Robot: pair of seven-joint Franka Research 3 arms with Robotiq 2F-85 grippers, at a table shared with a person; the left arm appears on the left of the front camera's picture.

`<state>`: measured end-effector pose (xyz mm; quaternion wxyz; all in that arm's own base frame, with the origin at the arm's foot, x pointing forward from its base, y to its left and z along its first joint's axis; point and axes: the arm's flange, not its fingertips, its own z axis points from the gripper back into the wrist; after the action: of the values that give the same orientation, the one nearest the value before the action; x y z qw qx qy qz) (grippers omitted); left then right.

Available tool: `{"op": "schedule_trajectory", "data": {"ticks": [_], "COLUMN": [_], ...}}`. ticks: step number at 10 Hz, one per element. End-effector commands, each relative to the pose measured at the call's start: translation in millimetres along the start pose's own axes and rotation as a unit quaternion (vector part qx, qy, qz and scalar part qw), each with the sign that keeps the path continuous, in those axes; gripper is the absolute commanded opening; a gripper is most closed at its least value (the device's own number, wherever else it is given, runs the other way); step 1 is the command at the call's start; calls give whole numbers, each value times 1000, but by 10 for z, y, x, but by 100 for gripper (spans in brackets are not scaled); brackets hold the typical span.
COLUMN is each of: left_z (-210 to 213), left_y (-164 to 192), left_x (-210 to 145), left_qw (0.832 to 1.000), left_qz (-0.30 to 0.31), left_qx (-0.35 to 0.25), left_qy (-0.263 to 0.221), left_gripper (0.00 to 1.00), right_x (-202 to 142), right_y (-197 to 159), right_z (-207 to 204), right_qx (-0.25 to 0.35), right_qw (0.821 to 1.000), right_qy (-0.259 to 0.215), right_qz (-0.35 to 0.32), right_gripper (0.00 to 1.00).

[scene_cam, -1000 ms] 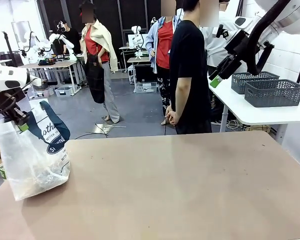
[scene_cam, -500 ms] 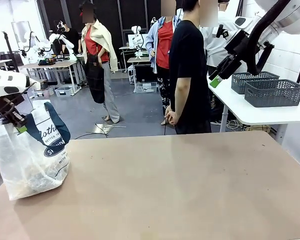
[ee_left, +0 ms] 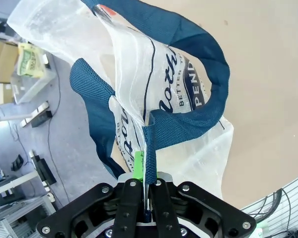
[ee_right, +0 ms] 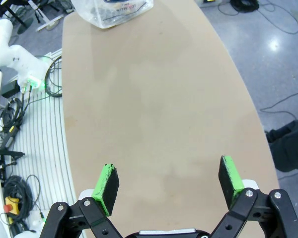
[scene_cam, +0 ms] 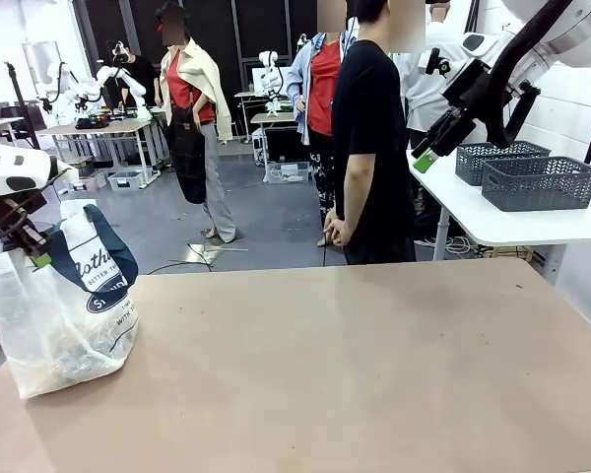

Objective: Transfer purchased items from the store into the shopping bag.
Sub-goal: Move the Reusable shopping bag to the right side of the table.

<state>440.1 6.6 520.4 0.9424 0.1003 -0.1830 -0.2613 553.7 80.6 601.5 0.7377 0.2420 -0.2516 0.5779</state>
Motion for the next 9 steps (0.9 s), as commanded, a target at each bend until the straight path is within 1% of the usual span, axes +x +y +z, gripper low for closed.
{"op": "schedule_trajectory", "data": {"ticks": [1, 4, 6, 7, 9], "left_z": [-1, 45, 79, 105, 99], "left_y": [4, -12, -12, -6, -18], "left_x": [-3, 15, -6, -6, 14], "left_qw": [1000, 1000, 1000, 1000, 1000], "left_qz": [0, 9, 13, 18, 19], "left_qx": [0, 2, 9, 12, 9], "left_qy": [0, 0, 13, 11, 9], "left_gripper": [0, 59, 98, 100, 100], "right_x": [0, 0, 0, 0, 0], "right_y": [2, 2, 2, 2, 2], "right_z": [19, 19, 19, 19, 19], "right_qx": [3, 3, 3, 3, 3], "right_qw": [1000, 1000, 1000, 1000, 1000], "right_qy": [11, 11, 11, 11, 11], "right_qz": [4, 4, 4, 4, 4], "right_gripper": [100, 100, 100, 100, 100]}}
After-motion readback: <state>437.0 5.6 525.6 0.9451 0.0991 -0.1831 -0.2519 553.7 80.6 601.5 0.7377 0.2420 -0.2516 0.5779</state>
